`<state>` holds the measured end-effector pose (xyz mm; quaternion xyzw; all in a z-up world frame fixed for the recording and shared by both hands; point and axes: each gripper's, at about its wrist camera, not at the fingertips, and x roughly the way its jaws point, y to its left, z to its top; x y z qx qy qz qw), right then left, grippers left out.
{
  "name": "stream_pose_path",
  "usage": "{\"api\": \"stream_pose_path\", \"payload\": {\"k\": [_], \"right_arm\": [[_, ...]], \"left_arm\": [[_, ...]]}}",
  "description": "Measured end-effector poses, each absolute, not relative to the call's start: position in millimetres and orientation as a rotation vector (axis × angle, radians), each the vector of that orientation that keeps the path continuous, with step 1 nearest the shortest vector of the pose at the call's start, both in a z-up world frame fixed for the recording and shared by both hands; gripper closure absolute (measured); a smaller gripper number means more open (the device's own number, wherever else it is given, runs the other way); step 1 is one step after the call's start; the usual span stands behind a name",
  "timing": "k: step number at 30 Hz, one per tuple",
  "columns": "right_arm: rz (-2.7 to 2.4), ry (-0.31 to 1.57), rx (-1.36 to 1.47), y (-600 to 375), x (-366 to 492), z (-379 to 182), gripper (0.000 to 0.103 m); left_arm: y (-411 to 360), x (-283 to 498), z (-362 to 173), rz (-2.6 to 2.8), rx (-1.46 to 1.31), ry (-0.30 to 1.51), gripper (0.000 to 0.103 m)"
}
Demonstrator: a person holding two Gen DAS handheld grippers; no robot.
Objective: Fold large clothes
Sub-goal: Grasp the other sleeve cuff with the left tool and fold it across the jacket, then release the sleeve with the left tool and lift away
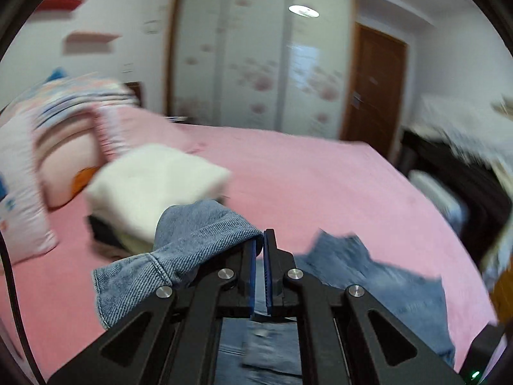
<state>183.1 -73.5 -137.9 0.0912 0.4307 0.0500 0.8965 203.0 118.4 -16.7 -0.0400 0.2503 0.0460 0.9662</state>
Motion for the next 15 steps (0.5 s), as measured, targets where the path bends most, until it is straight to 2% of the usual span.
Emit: {"api": "stream_pose_path", "payload": {"k": [7,12,15], "right_arm": [[0.010,0.899,0.257,-135.1,178.0,-150.6,0.074],[-0.018,0.917,0.287,-158.6,176.0,-160.0,0.074],[-0.021,0.918,0.296,-167.0,172.5,-163.8,0.074]], "left_arm": [[15.1,235.8,-75.5,-0.068,0.062,0.674,0.100],[-14.2,250.9,-126.0,-0.120,0.119,0.835,0.100],[-23.9,246.5,-142.5,-0.136,0.175,0.860,0.100]]}}
